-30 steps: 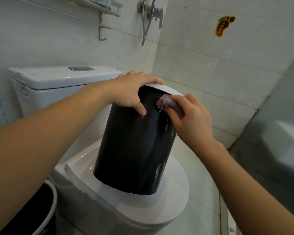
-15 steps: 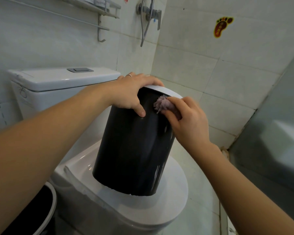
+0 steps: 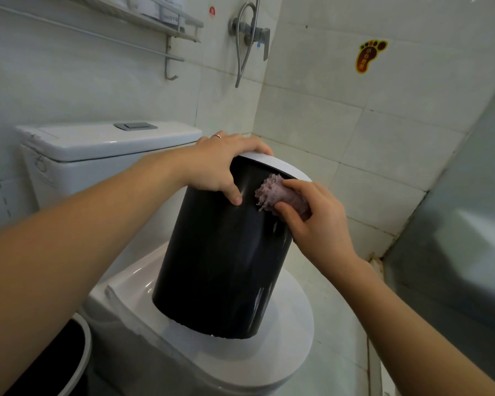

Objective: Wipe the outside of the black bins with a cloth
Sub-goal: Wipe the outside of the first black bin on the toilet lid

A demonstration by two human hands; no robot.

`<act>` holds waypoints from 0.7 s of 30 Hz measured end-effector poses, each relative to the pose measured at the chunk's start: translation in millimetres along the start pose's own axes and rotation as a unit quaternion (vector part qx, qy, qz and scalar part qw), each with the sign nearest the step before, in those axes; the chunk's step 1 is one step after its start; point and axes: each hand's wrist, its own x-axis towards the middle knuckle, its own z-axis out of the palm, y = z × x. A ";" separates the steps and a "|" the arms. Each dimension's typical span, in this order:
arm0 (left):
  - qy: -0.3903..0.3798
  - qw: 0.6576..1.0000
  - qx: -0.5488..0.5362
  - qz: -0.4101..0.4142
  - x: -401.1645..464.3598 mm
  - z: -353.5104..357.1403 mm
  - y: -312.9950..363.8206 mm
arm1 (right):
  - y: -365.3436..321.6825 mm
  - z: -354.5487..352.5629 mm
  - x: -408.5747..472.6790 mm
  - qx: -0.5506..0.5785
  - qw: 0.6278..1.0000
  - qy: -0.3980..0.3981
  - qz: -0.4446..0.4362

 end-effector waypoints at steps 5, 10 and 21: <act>0.009 1.000 0.009 -0.018 3.2 1.8 11.4 | -1.2 1.3 1.4 -0.013 1.000 0.020 -0.001; 0.005 0.999 0.032 -0.005 7.6 3.9 18.1 | -0.1 1.2 2.0 -0.016 1.000 0.016 -0.003; -0.013 0.996 -0.084 -0.008 8.4 1.9 4.3 | 1.4 -2.7 7.0 -0.018 1.000 0.022 -0.002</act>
